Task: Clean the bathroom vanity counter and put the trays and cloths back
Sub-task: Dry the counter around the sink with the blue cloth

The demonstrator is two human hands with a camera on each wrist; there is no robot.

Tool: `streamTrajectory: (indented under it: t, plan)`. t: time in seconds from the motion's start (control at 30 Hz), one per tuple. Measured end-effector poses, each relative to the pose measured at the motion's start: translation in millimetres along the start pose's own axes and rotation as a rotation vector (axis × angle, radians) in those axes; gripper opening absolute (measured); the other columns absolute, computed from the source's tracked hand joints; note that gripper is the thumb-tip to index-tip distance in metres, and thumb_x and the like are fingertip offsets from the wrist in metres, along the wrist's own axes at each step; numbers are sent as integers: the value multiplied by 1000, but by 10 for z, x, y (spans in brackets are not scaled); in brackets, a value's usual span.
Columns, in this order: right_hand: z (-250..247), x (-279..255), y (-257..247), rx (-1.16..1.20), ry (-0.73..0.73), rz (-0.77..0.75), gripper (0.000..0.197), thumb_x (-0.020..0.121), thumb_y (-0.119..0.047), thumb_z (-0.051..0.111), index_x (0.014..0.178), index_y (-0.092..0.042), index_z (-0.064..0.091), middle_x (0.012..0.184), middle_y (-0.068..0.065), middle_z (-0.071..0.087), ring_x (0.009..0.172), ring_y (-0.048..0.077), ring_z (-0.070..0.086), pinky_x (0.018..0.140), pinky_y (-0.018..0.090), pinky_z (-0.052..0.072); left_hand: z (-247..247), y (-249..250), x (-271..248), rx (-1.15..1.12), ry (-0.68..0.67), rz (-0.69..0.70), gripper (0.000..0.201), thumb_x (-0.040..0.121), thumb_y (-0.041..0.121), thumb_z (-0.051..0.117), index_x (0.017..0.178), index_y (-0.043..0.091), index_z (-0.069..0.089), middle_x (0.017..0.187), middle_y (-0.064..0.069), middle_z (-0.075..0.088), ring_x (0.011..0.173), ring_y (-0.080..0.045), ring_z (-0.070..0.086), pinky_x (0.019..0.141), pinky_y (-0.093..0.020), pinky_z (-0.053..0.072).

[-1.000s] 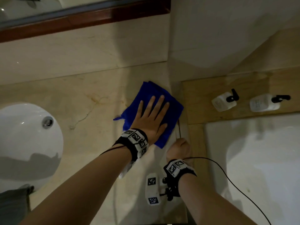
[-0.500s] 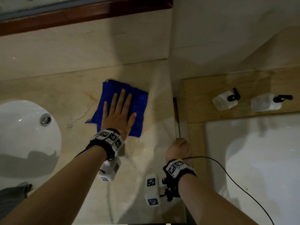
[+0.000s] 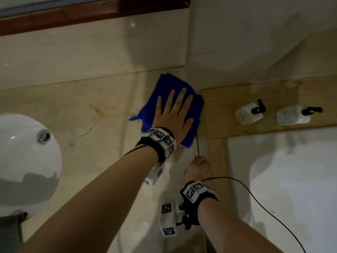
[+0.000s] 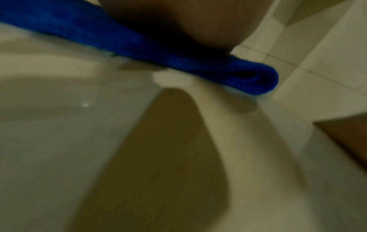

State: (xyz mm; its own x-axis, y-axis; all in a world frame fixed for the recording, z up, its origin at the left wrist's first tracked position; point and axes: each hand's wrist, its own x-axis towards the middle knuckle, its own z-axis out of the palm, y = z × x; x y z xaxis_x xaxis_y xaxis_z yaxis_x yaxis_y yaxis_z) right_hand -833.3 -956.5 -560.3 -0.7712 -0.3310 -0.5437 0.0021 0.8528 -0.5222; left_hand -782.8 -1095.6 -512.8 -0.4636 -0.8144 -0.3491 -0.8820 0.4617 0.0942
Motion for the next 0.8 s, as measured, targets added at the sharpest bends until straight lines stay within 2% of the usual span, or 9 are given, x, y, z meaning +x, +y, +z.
streamTrajectory:
  t: [0.17,0.27,0.37,0.47,0.53,0.67,0.77,0.8]
  plan:
    - [-50,29,45,-28,-109,46,46,99,-31,22,72,-10,53,91,18,64,74,25,52,69,32,40,-81,115,281,-12,54,-98,67,97,50,23,153,23,-3,160,4,-11,147,-23,-6,117,-54,-1]
    - [-99,-5,-3,-48,-187,3,60,86,-46,13,87,-8,59,111,19,63,91,29,57,77,32,40,-109,113,444,-46,86,-171,68,97,49,25,153,23,-3,160,5,-9,147,-22,-4,117,-52,-2]
    - [-97,8,3,-84,-132,35,49,85,-47,12,70,-19,49,99,19,65,85,31,60,72,34,46,-140,100,588,-97,96,-228,69,96,49,27,152,25,-5,160,7,-8,147,-21,-2,117,-52,-3]
    - [-109,3,-25,-101,-127,103,55,88,-48,14,80,-16,59,95,16,65,87,34,60,78,41,49,-141,91,620,-116,116,-239,68,96,49,28,152,27,-4,160,8,-6,147,-20,1,117,-51,-4]
    - [-126,-1,-50,-105,-133,110,53,90,-46,16,81,-16,58,97,17,64,89,35,59,80,43,48,-130,59,605,-120,134,-224,68,96,50,29,153,28,-2,160,8,-3,147,-20,4,117,-50,-3]
    - [-159,-27,-96,-93,-100,123,46,95,-38,20,78,-20,59,101,17,65,91,35,59,81,39,47,-129,-105,579,-148,144,-192,68,95,53,27,153,30,-1,160,11,-1,147,-19,6,118,-48,-1]
    - [-172,-114,-170,-42,-121,87,60,83,-40,16,98,-8,63,114,16,61,101,31,56,80,27,37,-117,-311,500,-163,122,-220,67,95,54,23,152,32,-3,160,11,-3,147,-19,3,118,-48,-3]
    - [-156,-116,-153,-44,-88,75,62,79,-41,16,97,-6,64,111,16,62,97,30,57,77,26,35,-104,-413,444,-161,122,-244,66,95,54,22,152,32,-3,160,11,-3,147,-19,2,118,-48,-3]
